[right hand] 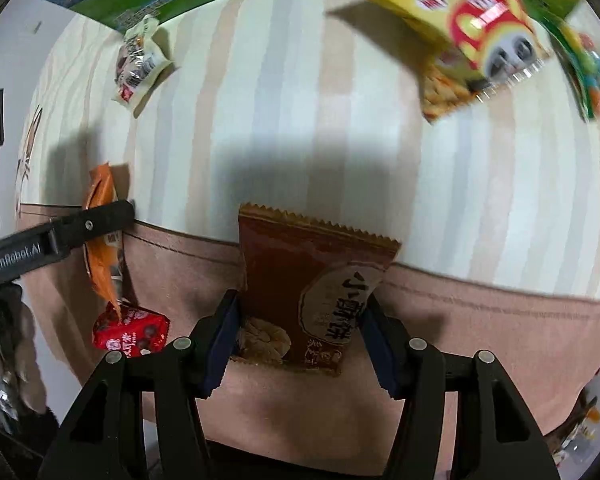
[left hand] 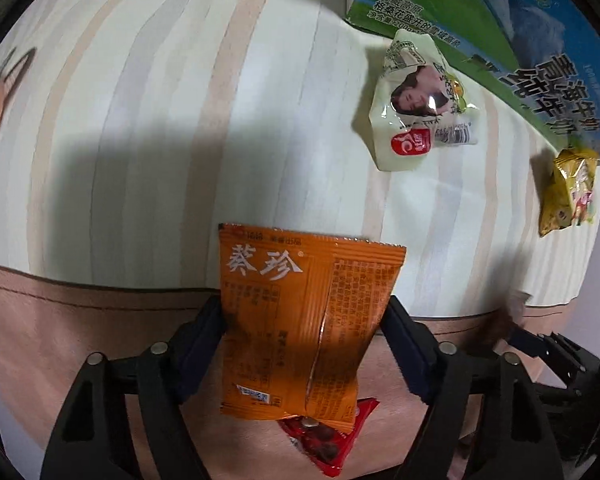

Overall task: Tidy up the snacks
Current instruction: 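Grasp the orange Caizhen packet with the left tool while the right tool grasps the brown snack pack, then carry both packs into the box and open both tools to release them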

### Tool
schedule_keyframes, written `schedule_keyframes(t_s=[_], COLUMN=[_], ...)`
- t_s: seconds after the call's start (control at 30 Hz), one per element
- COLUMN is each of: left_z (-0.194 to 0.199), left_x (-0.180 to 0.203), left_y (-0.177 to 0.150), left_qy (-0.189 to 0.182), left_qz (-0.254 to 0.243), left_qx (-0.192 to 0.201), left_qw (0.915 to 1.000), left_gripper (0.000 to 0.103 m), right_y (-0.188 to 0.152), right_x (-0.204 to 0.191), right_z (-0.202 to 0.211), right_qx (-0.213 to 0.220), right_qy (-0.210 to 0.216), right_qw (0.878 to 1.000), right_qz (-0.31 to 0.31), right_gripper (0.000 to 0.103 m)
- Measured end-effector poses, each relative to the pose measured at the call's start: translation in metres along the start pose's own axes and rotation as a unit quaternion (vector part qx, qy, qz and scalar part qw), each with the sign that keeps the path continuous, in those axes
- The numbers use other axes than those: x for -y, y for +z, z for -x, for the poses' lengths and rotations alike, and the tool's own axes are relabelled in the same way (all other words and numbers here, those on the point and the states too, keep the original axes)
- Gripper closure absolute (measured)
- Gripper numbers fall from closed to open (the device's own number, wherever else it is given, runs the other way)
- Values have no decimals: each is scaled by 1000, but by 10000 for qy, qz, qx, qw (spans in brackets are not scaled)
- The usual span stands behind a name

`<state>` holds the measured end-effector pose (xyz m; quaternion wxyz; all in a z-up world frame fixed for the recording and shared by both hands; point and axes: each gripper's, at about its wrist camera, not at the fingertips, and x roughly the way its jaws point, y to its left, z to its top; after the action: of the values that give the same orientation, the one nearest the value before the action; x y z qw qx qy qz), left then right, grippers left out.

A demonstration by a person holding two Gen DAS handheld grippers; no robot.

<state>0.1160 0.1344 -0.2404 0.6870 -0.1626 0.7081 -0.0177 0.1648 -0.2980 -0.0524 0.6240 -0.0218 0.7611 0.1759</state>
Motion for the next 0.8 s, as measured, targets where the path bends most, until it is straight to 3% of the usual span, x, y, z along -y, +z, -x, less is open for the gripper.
schedule_keyframes(t_s=[0.1, 0.27, 0.33, 0.37, 0.4, 0.53, 0.67, 0.8], left_z=[-8, -14, -13, -12, -10, 0, 17, 52], left_x=[-1, 17, 15, 22, 20, 14, 2, 9], left_y=[-13, -32, -39, -41, -44, -51, -53, -63], left_qy=[64, 546, 678, 711, 715, 591, 552, 318], left_qz=[-166, -498, -388, -339, -290, -138, -37, 69], left_qx=[-71, -62, 92, 158, 205, 257, 303, 591], left_qw=[9998, 9972, 9969, 9968, 9968, 9978, 9980, 9977], left_gripper=[18, 20, 29, 38, 43, 46, 47, 47], right_y=[5, 0, -4, -7, -11, -28, -39, -45], right_x=[3, 15, 12, 12, 10, 7, 11, 17], right_z=[6, 3, 2, 2, 0, -6, 12, 45], right_qx=[9, 73, 230, 300, 381, 539, 632, 875], right_qy=[260, 307, 144, 52, -93, -144, 177, 527], right_qw=[9993, 9960, 9961, 9959, 9959, 9964, 9952, 9926], right_qz=[-270, -837, -843, -851, -813, -645, -726, -658], right_gripper=[32, 32, 33, 38, 43, 43, 43, 43])
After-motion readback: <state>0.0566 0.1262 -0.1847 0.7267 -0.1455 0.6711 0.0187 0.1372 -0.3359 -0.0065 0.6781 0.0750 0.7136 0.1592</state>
